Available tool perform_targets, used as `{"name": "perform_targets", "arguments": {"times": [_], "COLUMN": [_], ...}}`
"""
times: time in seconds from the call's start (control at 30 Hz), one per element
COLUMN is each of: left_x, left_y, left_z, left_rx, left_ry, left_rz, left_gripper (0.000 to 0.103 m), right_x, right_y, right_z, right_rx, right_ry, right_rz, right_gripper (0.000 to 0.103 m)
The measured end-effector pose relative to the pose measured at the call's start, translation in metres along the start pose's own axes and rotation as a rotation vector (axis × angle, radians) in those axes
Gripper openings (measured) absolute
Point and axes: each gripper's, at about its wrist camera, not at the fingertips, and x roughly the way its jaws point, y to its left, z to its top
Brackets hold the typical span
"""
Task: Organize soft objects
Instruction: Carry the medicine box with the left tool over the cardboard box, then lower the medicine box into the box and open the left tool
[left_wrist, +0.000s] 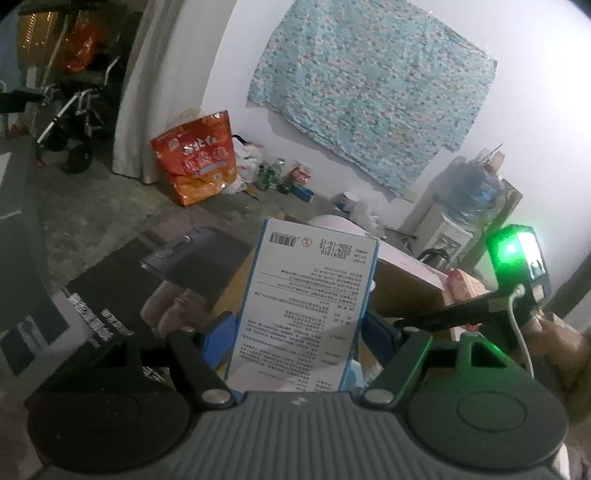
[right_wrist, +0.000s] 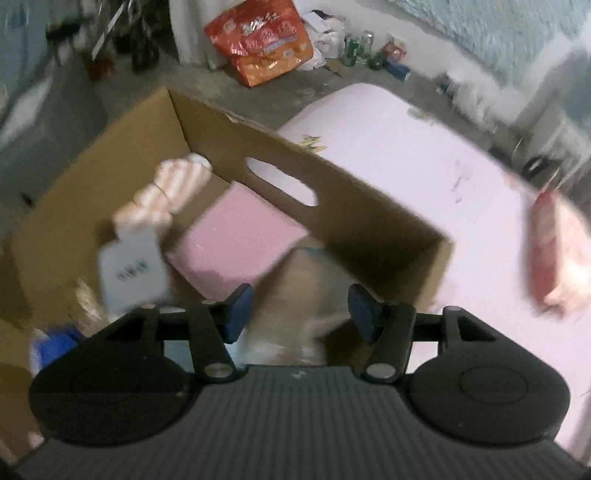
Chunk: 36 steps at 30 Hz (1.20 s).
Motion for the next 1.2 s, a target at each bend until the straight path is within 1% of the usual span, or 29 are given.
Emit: {"name": "perform_targets", "arguments": {"times": [0.1, 0.13, 0.17, 0.23, 0.3, 0.4, 0.47, 0.6, 0.7, 0.77, 0.83, 0.9, 1.0, 1.07, 1.17, 1.2], "left_x": [0.003, 0.004, 0.003, 0.003, 0.002, 0.002, 0.001, -0.008, -0.012, -0.009, 0.0, 0.013, 0.042, 0.06, 0.079, 0.082], "left_y": [0.0, 0.001, 0.001, 0.0, -0.001, -0.001, 0.0, -0.001, -0.003, -0.006, -0.01, -0.012, -0.011, -0.008, -0.002, -0.002], "left_z": [-0.002, -0.003, -0.004, -0.006, -0.009, -0.013, -0.014, -0.013, -0.007, -0.002, 0.002, 0.002, -0.001, -0.006, -0.013, -0.016], "left_rx": [0.001, 0.001, 0.002, 0.006, 0.007, -0.007, -0.011, 0.004, 0.03, 0.067, 0.101, 0.132, 0.154, 0.156, 0.153, 0.171], "left_ry": [0.01, 0.012, 0.015, 0.027, 0.045, 0.073, 0.084, 0.074, 0.067, 0.076, 0.094, 0.127, 0.208, 0.263, 0.326, 0.327], "left_rz": [-0.012, -0.017, -0.024, -0.042, -0.065, -0.115, -0.137, -0.141, -0.106, -0.061, 0.0, 0.049, 0.106, 0.129, 0.198, 0.214], "left_gripper": [0.076, 0.076, 0.076, 0.076, 0.076, 0.076, 0.076, 0.076, 0.076, 0.076, 0.076, 0.076, 0.076, 0.076, 0.077, 0.077], "right_x": [0.009, 0.014, 0.019, 0.023, 0.02, -0.001, -0.023, -0.067, -0.099, -0.113, -0.12, -0.121, -0.114, -0.11, -0.106, -0.104], "right_y": [0.001, 0.003, 0.003, 0.002, -0.001, -0.009, -0.018, -0.036, -0.05, -0.057, -0.061, -0.062, -0.061, -0.06, -0.06, -0.062], "right_z": [0.002, 0.003, 0.004, 0.004, 0.002, -0.005, -0.018, -0.054, -0.089, -0.115, -0.139, -0.159, -0.184, -0.195, -0.208, -0.21], "right_rx": [-0.011, -0.008, 0.003, 0.041, 0.098, 0.155, 0.191, 0.268, 0.328, 0.364, 0.393, 0.419, 0.448, 0.456, 0.465, 0.469], "right_ry": [0.083, 0.099, 0.107, 0.106, 0.073, -0.007, -0.059, -0.138, -0.202, -0.236, -0.25, -0.255, -0.246, -0.238, -0.23, -0.228], "right_rz": [0.024, 0.027, 0.035, 0.079, 0.155, 0.234, 0.299, 0.428, 0.516, 0.563, 0.601, 0.627, 0.664, 0.673, 0.689, 0.696], "right_gripper": [0.058, 0.058, 0.058, 0.058, 0.058, 0.06, 0.062, 0.063, 0.066, 0.068, 0.069, 0.069, 0.069, 0.069, 0.069, 0.069]}}
